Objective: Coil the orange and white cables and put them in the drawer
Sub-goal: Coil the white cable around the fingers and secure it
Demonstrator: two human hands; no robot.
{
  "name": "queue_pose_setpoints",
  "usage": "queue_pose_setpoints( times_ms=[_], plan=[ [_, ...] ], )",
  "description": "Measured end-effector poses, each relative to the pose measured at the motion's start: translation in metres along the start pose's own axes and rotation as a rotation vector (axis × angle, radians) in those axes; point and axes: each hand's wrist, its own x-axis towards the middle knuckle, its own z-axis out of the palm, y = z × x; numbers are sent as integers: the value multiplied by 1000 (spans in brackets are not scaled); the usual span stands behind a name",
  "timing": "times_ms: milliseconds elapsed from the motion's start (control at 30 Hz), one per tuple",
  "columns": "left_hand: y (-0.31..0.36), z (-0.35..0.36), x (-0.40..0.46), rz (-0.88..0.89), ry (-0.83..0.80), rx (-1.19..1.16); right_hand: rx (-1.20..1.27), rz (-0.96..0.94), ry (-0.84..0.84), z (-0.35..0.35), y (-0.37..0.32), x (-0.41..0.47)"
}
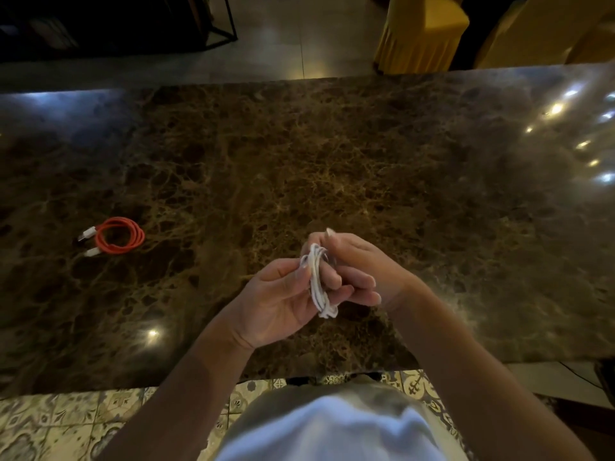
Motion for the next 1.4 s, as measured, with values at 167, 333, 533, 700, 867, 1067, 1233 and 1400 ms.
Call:
queue_pose_setpoints(
  times_ms=[167, 333, 533, 700, 867, 1067, 1233, 1400],
  plan=[
    [1, -3, 1, -32, 24, -40, 8, -30, -19, -1, -5, -5],
    [1, -1, 2, -122, 86, -85, -64, -32, -18, -2, -4, -8],
    [2, -2, 2, -137, 54, -5, 26, 16, -42, -2, -14, -15],
    [0, -8, 0, -79, 252, 83, -175, 20, 129, -10, -12, -12],
    [-7, -8, 1, 10, 521, 261, -253, 39, 320, -10, -6, -2],
    [-1, -16, -5, -5, 721, 629, -321, 32, 397, -9, 1, 15],
    [11, -25, -23, -58, 845, 833, -383, 86, 450, -3, 8, 38],
    [9, -35, -36, 63, 1034, 872, -494, 32, 481, 10, 20, 62]
  ],
)
